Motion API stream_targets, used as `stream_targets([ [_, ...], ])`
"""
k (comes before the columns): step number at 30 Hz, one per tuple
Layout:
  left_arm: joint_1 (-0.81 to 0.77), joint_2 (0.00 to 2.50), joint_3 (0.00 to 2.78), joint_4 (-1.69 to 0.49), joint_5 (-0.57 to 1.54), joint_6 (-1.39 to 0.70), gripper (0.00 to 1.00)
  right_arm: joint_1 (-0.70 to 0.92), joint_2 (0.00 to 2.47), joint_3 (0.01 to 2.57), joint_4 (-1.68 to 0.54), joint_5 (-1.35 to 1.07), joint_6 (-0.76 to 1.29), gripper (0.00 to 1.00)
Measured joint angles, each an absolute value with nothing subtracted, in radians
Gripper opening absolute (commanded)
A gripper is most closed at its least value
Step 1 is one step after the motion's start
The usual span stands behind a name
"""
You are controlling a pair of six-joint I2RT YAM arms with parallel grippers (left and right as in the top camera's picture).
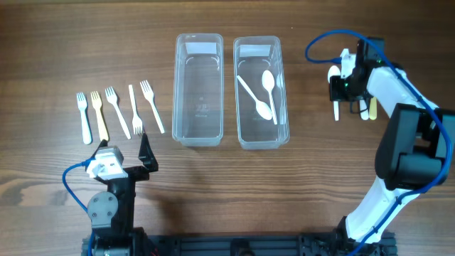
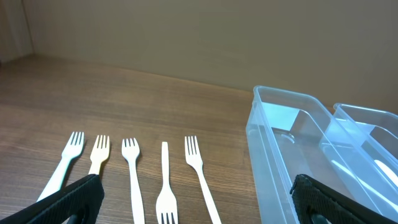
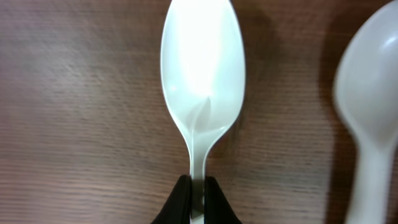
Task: Pack container
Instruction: 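Grasp a third white spoon with the right gripper, then drop the white spoon into the right container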
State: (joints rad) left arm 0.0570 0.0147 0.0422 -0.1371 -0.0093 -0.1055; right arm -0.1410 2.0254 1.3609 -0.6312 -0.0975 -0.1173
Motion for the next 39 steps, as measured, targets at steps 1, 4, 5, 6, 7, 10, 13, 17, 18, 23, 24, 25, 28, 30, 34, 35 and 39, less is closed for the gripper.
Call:
stream_targets([
  [1,0.057,0.015,0.042,-0.137,-0.010,-0.105,1.00,-0.141,2.025,1.388,-0.652,-0.098,-0.105,0.04],
  [4,0.057,0.015,0.042,-0.137,-0.010,-0.105,1.00,-0.138,2.003,1.529,-0.717,-0.107,-0.065,0.04],
  [5,0.057,0.015,0.042,-0.137,-0.010,-0.105,1.00,-0.132,1.983,1.578,-0.747,-0.114,-0.056,0.04],
  [6,0.057,0.015,0.042,-0.137,-0.010,-0.105,1.00,-0.122,1.963,1.613,-0.765,-0.131,-0.049,0.04],
  [7,0.057,0.015,0.042,-0.137,-0.010,-0.105,1.00,-0.107,1.939,1.641,-0.772,-0.146,-0.041,0.04],
  [10,0.057,0.015,0.042,-0.137,-0.010,-0.105,1.00,-0.029,1.863,1.676,-0.774,-0.204,0.000,0.04],
  [13,0.057,0.015,0.042,-0.137,-0.009,-0.105,1.00,0.093,1.823,1.680,-0.782,-0.245,0.040,0.05],
  [17,0.057,0.015,0.042,-0.137,-0.010,-0.105,1.00,0.252,1.832,1.680,-0.793,-0.259,0.060,0.05],
  [18,0.057,0.015,0.042,-0.137,-0.010,-0.105,1.00,0.280,1.835,1.680,-0.793,-0.257,0.061,0.04],
  [23,0.057,0.015,0.042,-0.137,-0.010,-0.105,1.00,0.360,1.875,1.645,-0.805,-0.227,0.068,0.12],
  [24,0.057,0.015,0.042,-0.137,-0.010,-0.105,1.00,0.362,1.887,1.634,-0.807,-0.223,0.068,0.37],
  [25,0.057,0.015,0.042,-0.137,-0.010,-0.105,1.00,0.362,1.903,1.624,-0.808,-0.218,0.070,0.46],
  [28,0.057,0.015,0.042,-0.137,-0.010,-0.105,1.00,0.362,1.924,1.615,-0.795,-0.208,0.080,0.64],
  [30,0.057,0.015,0.042,-0.137,-0.010,-0.105,1.00,0.362,1.924,1.615,-0.757,-0.205,0.081,0.67],
  [34,0.057,0.015,0.042,-0.137,-0.010,-0.105,1.00,0.347,1.924,1.647,-0.767,-0.194,0.082,0.71],
  [35,0.057,0.015,0.042,-0.137,-0.009,-0.105,1.00,0.337,1.924,1.665,-0.777,-0.181,0.081,0.73],
  [39,0.057,0.015,0.042,-0.137,-0.010,-0.105,1.00,0.224,1.889,1.765,-0.902,-0.038,0.073,0.77],
])
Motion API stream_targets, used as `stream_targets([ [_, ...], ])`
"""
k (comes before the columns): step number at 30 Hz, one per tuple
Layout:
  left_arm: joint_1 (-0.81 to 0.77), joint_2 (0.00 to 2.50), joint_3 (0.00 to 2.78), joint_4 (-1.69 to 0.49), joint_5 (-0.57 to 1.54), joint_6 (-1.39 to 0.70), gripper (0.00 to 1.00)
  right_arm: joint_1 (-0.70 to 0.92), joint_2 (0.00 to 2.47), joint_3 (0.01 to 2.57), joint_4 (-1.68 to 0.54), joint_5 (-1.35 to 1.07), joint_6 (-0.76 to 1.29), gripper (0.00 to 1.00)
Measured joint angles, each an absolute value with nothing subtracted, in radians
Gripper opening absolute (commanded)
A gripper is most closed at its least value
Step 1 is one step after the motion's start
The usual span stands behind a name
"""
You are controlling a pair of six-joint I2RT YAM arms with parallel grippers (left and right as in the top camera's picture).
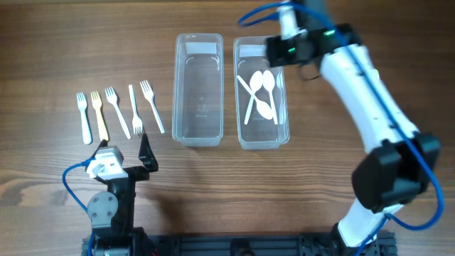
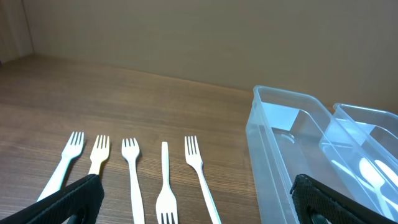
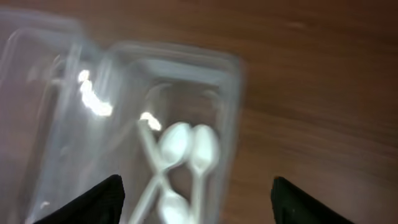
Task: Pack container
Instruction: 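Drop the white spoon into the right container, then grasp the last white spoon with the right gripper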
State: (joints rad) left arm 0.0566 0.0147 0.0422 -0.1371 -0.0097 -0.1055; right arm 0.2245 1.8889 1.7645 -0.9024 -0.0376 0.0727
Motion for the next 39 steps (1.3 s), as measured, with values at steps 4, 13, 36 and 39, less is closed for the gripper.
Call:
stream_targets([
  [4,0.057,0.015,0.042,-0.137,-0.010,-0.105,1.00,0.038,1.827,1.790,-1.037,0.072,-0.004,0.77],
  [13,0.057,0.015,0.042,-0.137,-0.010,-0.105,1.00,-0.176,1.876,1.686,-0.978,0.098,-0.134,0.61],
  [36,0.057,0.015,0.042,-0.137,-0.010,-0.105,1.00,-0.233,2.233,1.665,-0.865,0.004,-0.182,0.04],
  [39,0.057,0.015,0.042,-0.137,-0.010,-0.105,1.00,-0.233,2.233,1.669,-0.868,0.002,-0.177,0.05],
])
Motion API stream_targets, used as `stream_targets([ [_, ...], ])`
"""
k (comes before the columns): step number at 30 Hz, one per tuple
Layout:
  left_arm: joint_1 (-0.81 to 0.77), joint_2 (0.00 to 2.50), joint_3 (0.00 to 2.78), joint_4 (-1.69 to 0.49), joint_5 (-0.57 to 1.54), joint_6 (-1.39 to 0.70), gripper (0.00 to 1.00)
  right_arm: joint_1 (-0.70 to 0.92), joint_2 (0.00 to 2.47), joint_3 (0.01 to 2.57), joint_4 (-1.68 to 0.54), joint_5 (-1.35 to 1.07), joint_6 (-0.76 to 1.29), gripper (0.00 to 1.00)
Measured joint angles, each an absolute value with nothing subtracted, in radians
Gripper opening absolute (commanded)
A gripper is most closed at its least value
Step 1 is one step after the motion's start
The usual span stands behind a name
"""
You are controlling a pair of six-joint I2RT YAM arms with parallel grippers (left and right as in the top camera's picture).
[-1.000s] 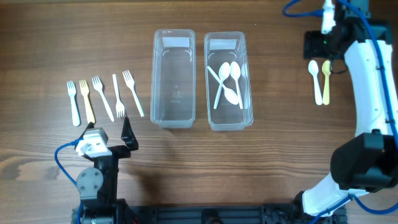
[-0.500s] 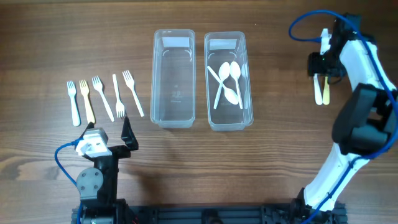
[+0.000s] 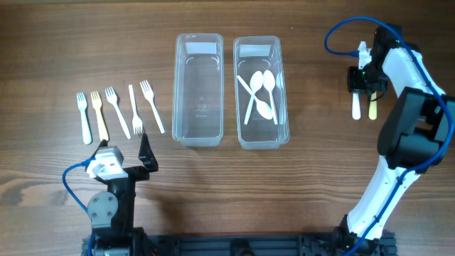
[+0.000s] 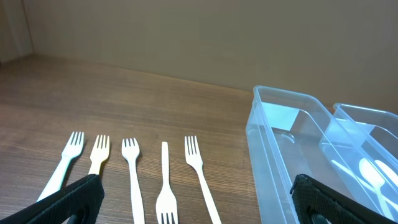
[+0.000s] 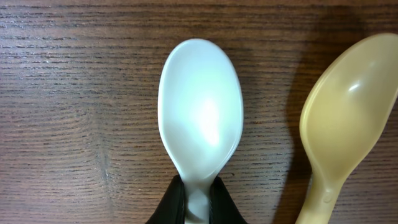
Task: Pack container
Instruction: 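Grasp the last white spoon with the right gripper, then place the white spoon into the right container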
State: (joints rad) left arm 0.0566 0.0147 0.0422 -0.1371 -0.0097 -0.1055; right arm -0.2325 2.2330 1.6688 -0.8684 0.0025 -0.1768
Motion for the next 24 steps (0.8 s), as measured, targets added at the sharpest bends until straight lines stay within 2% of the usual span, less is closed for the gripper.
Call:
stream_targets([
  [6,0.057,0.015,0.042,-0.137,-0.010,-0.105,1.00,-0.229,2.201,1.707,-0.883,-0.030,-0.107,0.04],
  [9,0.057,0.015,0.042,-0.137,-0.010,-0.105,1.00,-0.193,2.070,1.731,-0.880,-0.116,-0.055,0.05],
  [14,0.057,0.015,0.042,-0.137,-0.010,-0.105,1.00,0.000,1.877,1.765,-0.870,-0.252,0.036,0.04],
  [18,0.057,0.015,0.042,-0.137,-0.010,-0.105,1.00,0.155,1.877,1.767,-0.876,-0.271,0.060,0.04],
  [24,0.057,0.015,0.042,-0.137,-0.010,-0.105,1.00,0.263,1.930,1.719,-0.874,-0.228,0.072,0.05],
])
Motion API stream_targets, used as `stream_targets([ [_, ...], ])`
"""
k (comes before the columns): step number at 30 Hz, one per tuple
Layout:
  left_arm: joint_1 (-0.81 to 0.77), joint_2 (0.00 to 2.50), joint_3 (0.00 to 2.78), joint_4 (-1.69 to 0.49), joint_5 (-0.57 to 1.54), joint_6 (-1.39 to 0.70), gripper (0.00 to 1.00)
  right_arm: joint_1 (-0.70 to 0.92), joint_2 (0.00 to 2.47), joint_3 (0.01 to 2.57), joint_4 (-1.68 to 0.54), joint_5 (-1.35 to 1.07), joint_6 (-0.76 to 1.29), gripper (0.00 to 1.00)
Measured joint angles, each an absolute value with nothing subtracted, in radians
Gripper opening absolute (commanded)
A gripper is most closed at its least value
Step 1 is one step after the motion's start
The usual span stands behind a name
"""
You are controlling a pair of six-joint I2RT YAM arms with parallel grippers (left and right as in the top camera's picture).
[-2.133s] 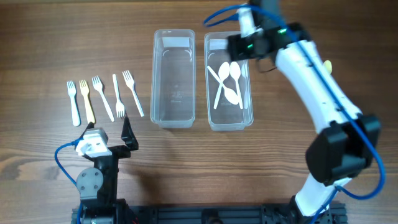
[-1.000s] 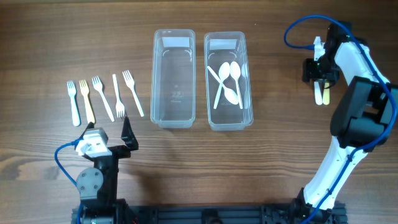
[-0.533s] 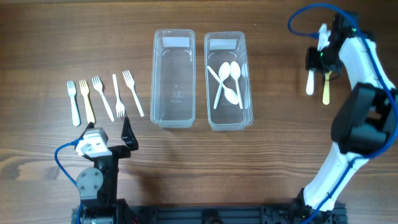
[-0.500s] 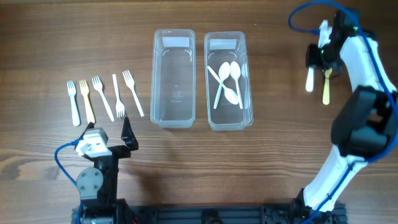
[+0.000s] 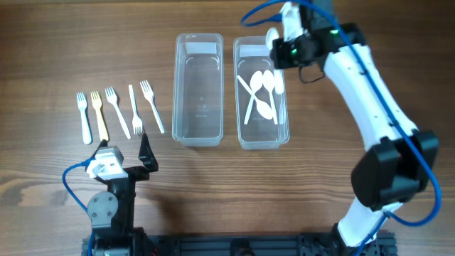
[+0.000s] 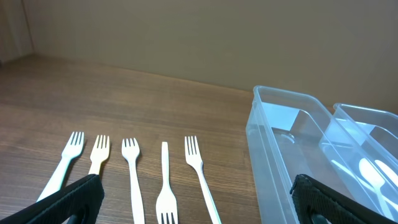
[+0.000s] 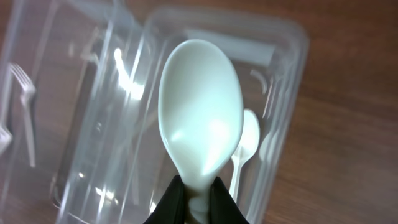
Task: Pack container
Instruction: 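Place the white spoon into the right container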
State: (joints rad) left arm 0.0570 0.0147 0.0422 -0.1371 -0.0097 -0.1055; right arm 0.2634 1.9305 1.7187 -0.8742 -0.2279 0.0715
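Two clear plastic containers stand side by side. The left container (image 5: 199, 89) holds nothing; the right container (image 5: 283, 124) holds three white spoons (image 5: 259, 89). My right gripper (image 5: 283, 46) is shut on the neck of another white spoon (image 7: 199, 106), held above the far end of the right container (image 7: 283, 74). In the right wrist view its fingers (image 7: 177, 202) pinch the spoon just below the bowl. Several forks (image 5: 117, 110) lie in a row left of the containers. My left gripper (image 5: 124, 153) stands open near the table's front edge, behind the forks (image 6: 165, 186).
The right arm (image 5: 370, 107) stretches across the table's right side and covers the wood beneath it. The left container (image 6: 280, 155) stands just right of the fork row. The wooden table (image 5: 64, 43) shows bare at the far left.
My right gripper was shut on a white spoon lying on the table at the far right, beside a tan spoon. Now it holds that spoon up over the right container. The left arm is unchanged.
My right gripper was first shut on a white spoon on the table at the right, with two spoons in the right container. Then it was open over that container, which held three. Then it gripped another white spoon, now held over the container.
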Motion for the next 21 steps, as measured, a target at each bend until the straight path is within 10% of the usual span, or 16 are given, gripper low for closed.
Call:
stream_targets([
  [2,0.057,0.015,0.042,-0.137,-0.010,-0.105,1.00,0.281,1.970,1.710,-0.873,-0.223,0.075,0.08],
  [3,0.057,0.015,0.042,-0.137,-0.010,-0.105,1.00,0.286,1.987,1.707,-0.873,-0.222,0.075,0.36],
  [5,0.057,0.015,0.042,-0.137,-0.010,-0.105,1.00,0.297,2.028,1.704,-0.873,-0.216,0.078,0.50],
  [21,0.057,0.015,0.042,-0.137,-0.010,-0.105,1.00,0.053,1.909,1.962,-1.072,0.075,0.051,0.61],
])
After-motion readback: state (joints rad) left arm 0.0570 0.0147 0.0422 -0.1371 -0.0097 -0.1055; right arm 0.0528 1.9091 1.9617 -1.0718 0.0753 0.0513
